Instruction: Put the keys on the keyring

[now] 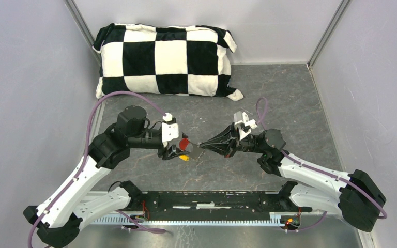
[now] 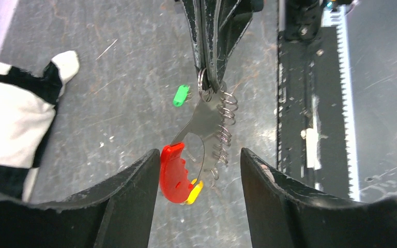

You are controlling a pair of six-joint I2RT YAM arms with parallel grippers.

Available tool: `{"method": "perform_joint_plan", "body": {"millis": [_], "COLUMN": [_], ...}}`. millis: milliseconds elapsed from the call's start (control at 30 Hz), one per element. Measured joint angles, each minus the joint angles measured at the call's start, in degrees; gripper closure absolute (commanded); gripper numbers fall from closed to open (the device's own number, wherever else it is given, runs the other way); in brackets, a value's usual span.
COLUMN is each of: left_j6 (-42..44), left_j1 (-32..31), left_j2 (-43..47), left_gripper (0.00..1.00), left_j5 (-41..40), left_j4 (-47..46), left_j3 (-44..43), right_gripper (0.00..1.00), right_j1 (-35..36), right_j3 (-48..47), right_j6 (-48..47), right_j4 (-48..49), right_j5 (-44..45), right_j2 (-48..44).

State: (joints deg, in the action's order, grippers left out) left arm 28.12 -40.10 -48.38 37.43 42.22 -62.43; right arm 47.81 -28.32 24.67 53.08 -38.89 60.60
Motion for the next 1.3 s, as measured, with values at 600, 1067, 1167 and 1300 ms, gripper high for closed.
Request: {"method": "perform_joint_plan", "body": {"millis": [600,1067,1167,1300], "left_j6": [-1.4,2.1,3.3,6.6], "left_j1": [0.0,0.0,0.0,0.0], "left_j2": [-2.6,-2.9,-2.9,-2.9], "left_gripper": [0.6,0.94,0.98,0.98], "left_j5": [9.8,9.5,9.4,9.5], "left_j4": [-2.9,-1.6,-1.2,0.5], "left_j3": [-0.1,-0.4,-0.4,-0.6], "right_gripper": [1.0,1.0,1.0,1.0], "right_j1": [3.6,5.7,6.0,6.5], "right_j3": [-3.2,-6.3,-6.7,-7.3], "right_j6": [-7.5,-10.9,-11.8,-13.0], "right_j4": [-7.5,-14.0,-15.2,-17.0], "right_j5": [1.7,2.1,2.3,2.5], "right_j2": [-0.4,0.2,0.2,0.3]}}
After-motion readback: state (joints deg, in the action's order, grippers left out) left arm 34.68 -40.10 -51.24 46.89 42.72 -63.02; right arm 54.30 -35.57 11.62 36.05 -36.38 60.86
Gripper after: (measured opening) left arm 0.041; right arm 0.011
